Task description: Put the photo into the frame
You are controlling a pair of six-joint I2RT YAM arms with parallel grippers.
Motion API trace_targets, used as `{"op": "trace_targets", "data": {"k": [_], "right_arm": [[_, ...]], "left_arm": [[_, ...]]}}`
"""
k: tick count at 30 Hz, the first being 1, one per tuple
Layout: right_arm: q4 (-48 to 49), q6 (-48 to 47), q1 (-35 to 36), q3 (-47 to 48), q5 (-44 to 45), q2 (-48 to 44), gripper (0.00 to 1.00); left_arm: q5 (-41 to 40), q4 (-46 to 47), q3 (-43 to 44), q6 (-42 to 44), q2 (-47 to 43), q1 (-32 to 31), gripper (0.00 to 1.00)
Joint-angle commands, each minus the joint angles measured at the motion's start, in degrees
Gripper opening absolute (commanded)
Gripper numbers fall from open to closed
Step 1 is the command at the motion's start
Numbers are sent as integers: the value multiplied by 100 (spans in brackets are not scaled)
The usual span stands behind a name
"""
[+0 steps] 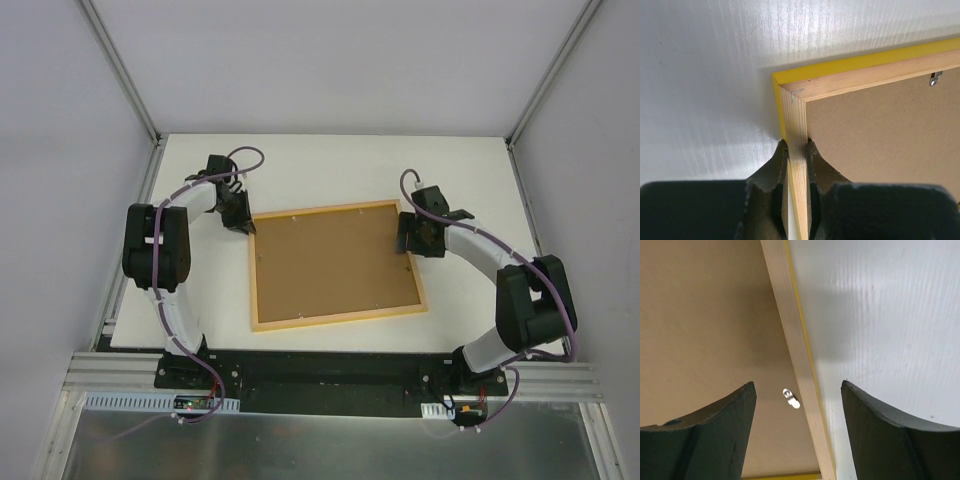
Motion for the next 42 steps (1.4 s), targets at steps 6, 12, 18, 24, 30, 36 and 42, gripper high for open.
{"op": "trace_targets", "data": {"k": [6,12,18,24,30,36,42], "right_arm": [[142,-1,492,-834,-6,-378,71],[187,114,624,-887,143,-360,61],[230,79,624,-1001,99,-378,50],[309,69,615,-1089,64,-343,40],[310,105,615,-1107,11,-342,28],[318,149,615,-1080,-50,-299,21],[318,202,606,-1089,-24,-272,15]], "left_arm": [[118,-295,451,359,252,40,0],[57,-321,459,368,270,49,0],[57,-374,547,271,340,58,0],[65,-401,582,219,367,84,0],[48,-418,609,183,384,93,0],[144,-418,644,122,393,93,0],[136,-445,644,60,349,93,0]]}}
